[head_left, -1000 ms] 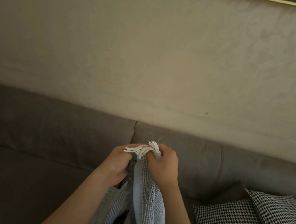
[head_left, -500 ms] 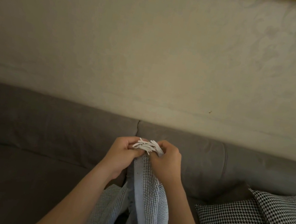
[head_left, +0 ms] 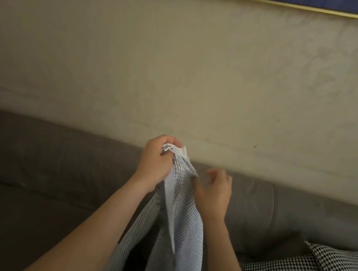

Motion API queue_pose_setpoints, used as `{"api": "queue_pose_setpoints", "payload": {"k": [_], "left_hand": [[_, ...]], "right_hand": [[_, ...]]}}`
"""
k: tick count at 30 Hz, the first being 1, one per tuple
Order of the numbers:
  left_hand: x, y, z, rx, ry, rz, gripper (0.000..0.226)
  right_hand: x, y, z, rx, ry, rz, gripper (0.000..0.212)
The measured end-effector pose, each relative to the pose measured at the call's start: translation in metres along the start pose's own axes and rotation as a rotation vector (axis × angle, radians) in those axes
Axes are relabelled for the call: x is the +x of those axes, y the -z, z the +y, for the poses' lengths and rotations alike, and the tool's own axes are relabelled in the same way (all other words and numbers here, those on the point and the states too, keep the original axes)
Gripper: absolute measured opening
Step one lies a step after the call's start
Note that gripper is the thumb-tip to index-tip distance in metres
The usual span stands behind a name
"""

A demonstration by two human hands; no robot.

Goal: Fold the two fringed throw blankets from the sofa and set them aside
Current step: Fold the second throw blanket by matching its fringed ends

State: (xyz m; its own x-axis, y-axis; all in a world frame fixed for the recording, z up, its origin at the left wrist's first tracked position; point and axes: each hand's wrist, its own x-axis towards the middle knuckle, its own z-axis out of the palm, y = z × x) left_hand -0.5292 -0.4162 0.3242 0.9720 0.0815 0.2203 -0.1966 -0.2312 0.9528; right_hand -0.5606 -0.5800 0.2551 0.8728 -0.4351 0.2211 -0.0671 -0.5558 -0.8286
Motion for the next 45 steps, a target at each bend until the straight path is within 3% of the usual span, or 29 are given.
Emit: {"api": "queue_pose_setpoints", "payload": {"k": [2,4,6,8,11,14,16,18,21,23,26,32,35,41,45], "left_hand": [[0.008,-0.003,0.003,-0.064,0.055,0.064,0.046],[0.015,-0.006,0.007,-0.111,0.078,0.117,0.047],[0.021,-0.009,0.013,-0.145,0.082,0.152,0.047],[0.027,-0.010,0.019,-0.181,0.081,0.188,0.046],[0.036,-0.009,0.030,-0.225,0.069,0.240,0.044],[0.044,-0.007,0.044,-0.287,0.052,0.308,0.046],[0.052,-0.008,0.054,-0.364,0.071,0.331,0.047],[0.060,-0.009,0.061,-0.445,0.102,0.340,0.045],[0.064,-0.014,0.067,-0.525,0.137,0.343,0.042],[0.062,-0.019,0.069,-0.561,0.160,0.344,0.041],[0.061,-0.024,0.068,-0.594,0.215,0.369,0.045],[0.062,-0.020,0.069,-0.650,0.306,0.388,0.048],[0.061,-0.020,0.068,-0.695,0.337,0.385,0.049],[0.061,-0.015,0.063,-0.683,0.336,0.424,0.051],[0.061,-0.013,0.054,-0.669,0.348,0.466,0.052]], "right_hand": [[-0.016,-0.003,-0.011,0.174,0.056,0.125,0.024],[-0.037,-0.009,-0.019,0.315,0.183,-0.065,0.027],[-0.053,-0.019,-0.017,0.301,0.232,-0.233,0.030],[-0.055,-0.030,-0.004,0.257,0.251,-0.238,0.034],[-0.051,-0.032,0.008,0.272,0.215,-0.150,0.048],[-0.040,-0.021,0.000,0.128,0.347,0.046,0.049],[-0.030,-0.015,-0.009,-0.032,0.523,0.211,0.041],[-0.022,-0.014,-0.016,-0.218,0.628,0.259,0.027],[-0.016,-0.023,-0.016,-0.275,0.483,0.165,0.023],[-0.016,-0.030,-0.019,-0.159,0.373,0.042,0.019],[-0.030,-0.039,-0.033,-0.002,0.386,-0.091,0.028],[-0.034,-0.069,-0.043,-0.071,0.121,0.050,0.020],[-0.033,-0.073,-0.044,-0.122,0.124,0.027,0.022],[-0.042,-0.075,-0.041,0.118,0.183,-0.004,0.016],[-0.044,-0.060,-0.046,0.130,0.174,-0.076,0.016]]}}
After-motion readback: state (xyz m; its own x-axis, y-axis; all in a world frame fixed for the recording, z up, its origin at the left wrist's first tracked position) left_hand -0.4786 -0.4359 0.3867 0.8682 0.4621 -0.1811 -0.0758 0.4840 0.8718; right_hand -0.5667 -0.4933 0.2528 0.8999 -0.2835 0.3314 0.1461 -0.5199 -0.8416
